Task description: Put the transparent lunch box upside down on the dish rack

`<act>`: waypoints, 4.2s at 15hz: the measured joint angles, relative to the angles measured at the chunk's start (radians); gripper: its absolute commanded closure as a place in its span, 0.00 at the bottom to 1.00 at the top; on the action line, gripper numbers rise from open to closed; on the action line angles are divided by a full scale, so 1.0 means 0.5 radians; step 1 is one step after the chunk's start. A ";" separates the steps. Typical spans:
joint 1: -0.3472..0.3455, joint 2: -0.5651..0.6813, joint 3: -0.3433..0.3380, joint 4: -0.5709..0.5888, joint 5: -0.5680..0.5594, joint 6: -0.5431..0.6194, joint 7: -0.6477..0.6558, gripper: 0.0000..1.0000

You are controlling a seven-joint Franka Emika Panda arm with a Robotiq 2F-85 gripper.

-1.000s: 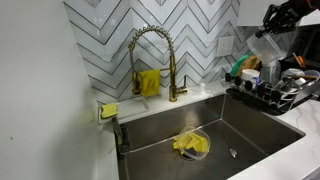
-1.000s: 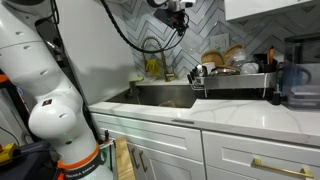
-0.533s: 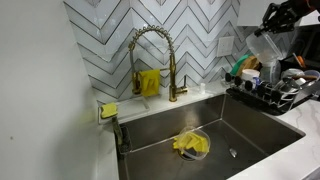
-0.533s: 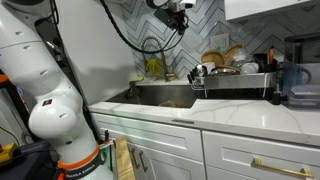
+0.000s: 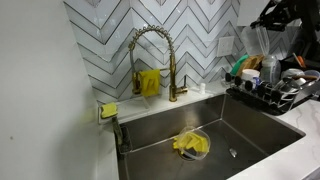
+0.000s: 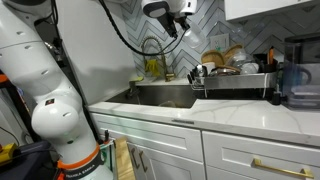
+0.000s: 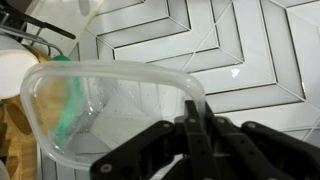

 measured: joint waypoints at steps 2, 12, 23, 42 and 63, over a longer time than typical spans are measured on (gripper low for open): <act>-0.004 0.000 0.000 0.006 -0.002 0.000 0.000 0.93; -0.007 0.000 0.000 0.014 -0.002 0.000 0.001 0.93; 0.001 0.011 0.027 -0.026 0.162 0.038 0.007 0.98; -0.057 0.231 0.056 -0.120 1.059 -0.195 -0.365 0.98; -0.029 0.575 0.128 -0.106 1.921 -0.493 -1.293 0.98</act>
